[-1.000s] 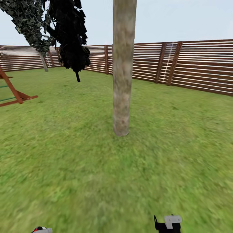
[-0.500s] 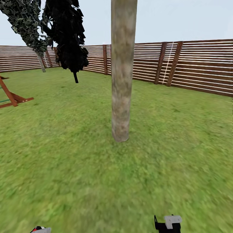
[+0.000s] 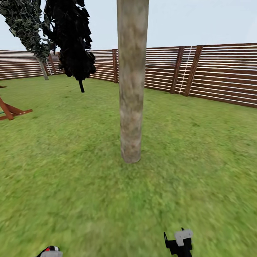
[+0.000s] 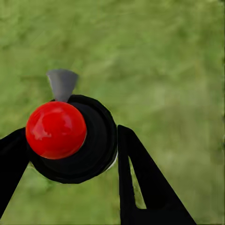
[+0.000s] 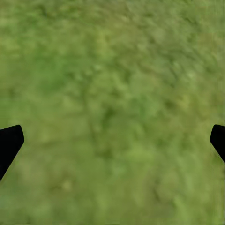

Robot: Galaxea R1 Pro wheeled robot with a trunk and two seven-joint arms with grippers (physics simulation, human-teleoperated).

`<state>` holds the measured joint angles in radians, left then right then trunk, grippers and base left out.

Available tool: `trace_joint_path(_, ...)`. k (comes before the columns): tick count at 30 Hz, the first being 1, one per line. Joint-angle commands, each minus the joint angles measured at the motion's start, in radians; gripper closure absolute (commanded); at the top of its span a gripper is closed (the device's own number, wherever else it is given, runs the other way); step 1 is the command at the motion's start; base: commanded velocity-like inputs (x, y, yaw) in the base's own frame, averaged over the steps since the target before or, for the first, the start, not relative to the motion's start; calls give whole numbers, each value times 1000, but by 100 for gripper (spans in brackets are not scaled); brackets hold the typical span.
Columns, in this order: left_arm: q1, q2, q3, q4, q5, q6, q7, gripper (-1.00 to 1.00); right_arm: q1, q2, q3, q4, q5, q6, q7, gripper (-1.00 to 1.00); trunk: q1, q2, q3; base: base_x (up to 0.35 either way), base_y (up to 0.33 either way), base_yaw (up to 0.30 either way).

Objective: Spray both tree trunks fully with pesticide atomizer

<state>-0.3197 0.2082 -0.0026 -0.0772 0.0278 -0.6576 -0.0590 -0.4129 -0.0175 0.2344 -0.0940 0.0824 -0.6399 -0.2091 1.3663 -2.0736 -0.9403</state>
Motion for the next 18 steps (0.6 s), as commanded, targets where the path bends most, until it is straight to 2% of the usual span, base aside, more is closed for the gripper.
trace_joint_path(1,-21,10,-26,-5,-86,25,-74,100,-1,-6,47,-75,48,5,-9,-100,0,0,-1,286,-145,0)
trace_joint_path(2,-70,24,-40,-15,-185,66,-147,100,-1,-9,63,-125,96,39,-9,-100,0,0,-1,286,-145,0)
trace_joint_path(3,-137,31,-45,-20,-318,134,-294,100,-8,-10,70,-166,192,148,32,-100,0,0,-1,286,-138,0)
trace_joint_path(4,-197,33,-46,-26,-397,188,-419,100,-23,-10,73,-205,275,234,134,-100,0,0,-1,286,-135,0)
trace_joint_path(5,-252,35,-47,-37,-443,227,-528,100,-39,-10,74,-254,338,295,275,-100,0,0,-1,286,-132,0)
trace_joint_path(6,-293,36,-48,-48,-469,249,-619,100,-50,-10,74,-300,374,329,411,-100,0,0,-1,286,-130,0)
trace_joint_path(8,-354,37,-49,-80,-505,268,-778,100,-77,-11,74,-377,402,356,631,-100,0,0,-1,285,-111,0)
trace_joint_path(9,-378,36,-49,-98,-527,272,-854,100,-99,-12,74,-404,407,362,717,-100,0,0,-1,280,-54,0)
trace_joint_path(11,-406,36,-48,-133,-582,300,-979,100,-152,-12,73,-428,411,376,832,-100,0,0,-1,213,-26,0)
trace_joint_path(13,-418,36,-49,-197,-626,375,-1068,100,-200,-12,73,-446,410,411,888,-100,0,0,-1,63,-7,0)
trace_joint_path(14,-418,36,-49,-227,-635,409,-1087,100,-210,-12,72,-456,410,427,898,-100,0,0,-1,22,-2,0)
trace_joint_path(15,-418,36,-50,-255,-644,445,-1102,100,-218,-11,72,-467,409,439,908,-100,0,0,-1,6,-1,0)
trace_joint_path(18,-420,37,-50,-263,-663,474,-1106,100,-221,-6,73,-471,407,444,915,-100,0,0,-1,1,0,0)
